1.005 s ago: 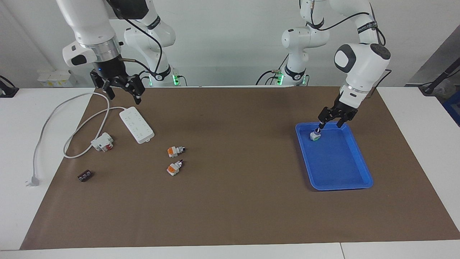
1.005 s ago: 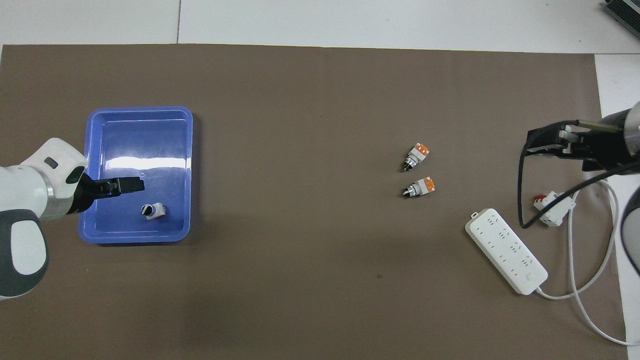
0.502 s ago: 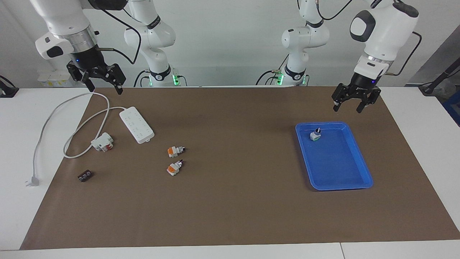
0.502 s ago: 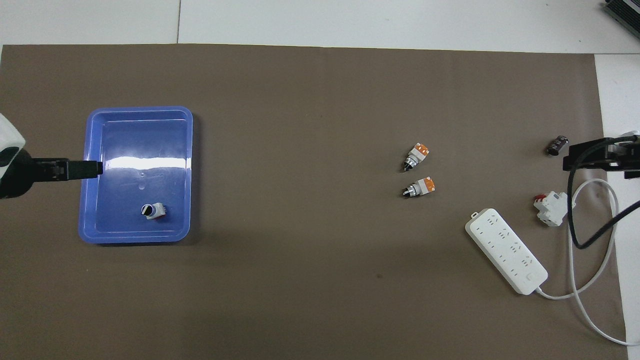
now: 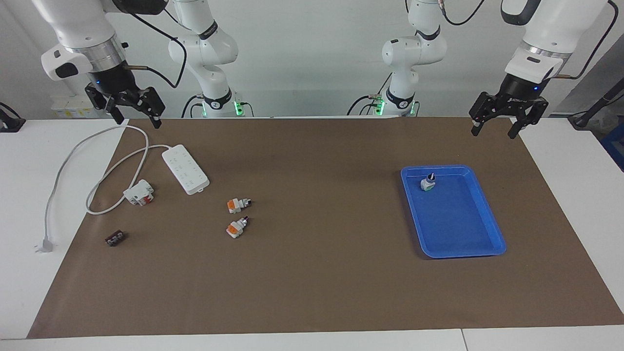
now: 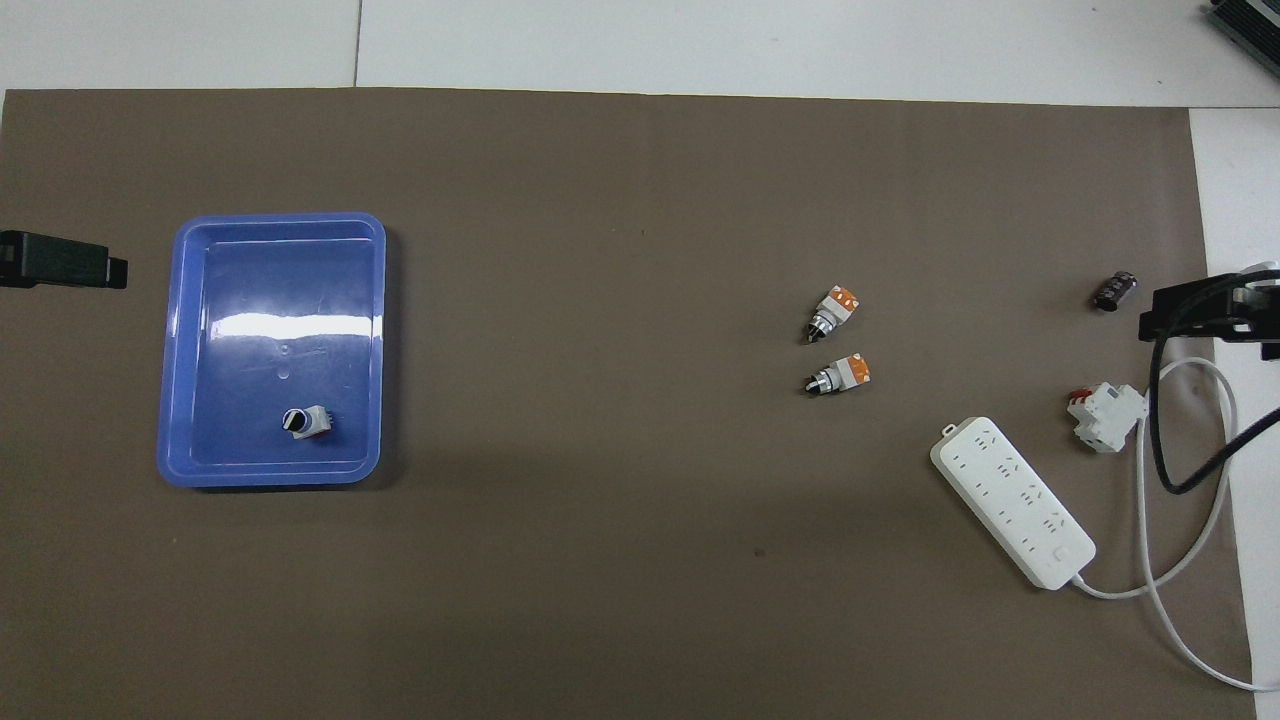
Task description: Turn and place switch with both arms
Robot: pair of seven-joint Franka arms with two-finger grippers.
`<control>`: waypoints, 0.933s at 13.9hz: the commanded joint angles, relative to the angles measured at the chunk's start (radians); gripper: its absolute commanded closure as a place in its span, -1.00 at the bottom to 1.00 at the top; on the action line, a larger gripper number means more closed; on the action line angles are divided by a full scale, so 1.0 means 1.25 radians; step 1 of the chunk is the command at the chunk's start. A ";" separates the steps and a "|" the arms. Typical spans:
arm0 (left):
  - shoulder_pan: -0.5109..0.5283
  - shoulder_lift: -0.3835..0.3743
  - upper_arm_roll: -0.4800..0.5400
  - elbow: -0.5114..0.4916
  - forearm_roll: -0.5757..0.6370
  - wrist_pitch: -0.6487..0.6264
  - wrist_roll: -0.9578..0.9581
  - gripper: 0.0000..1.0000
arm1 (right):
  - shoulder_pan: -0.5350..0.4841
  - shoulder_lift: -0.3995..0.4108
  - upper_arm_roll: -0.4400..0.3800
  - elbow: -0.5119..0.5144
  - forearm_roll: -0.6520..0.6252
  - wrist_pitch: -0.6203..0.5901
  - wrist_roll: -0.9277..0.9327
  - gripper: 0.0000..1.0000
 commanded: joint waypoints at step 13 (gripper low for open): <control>-0.009 -0.035 -0.019 -0.024 0.048 -0.135 -0.002 -1.00 | -0.006 -0.009 0.012 0.006 0.011 -0.060 -0.004 -1.00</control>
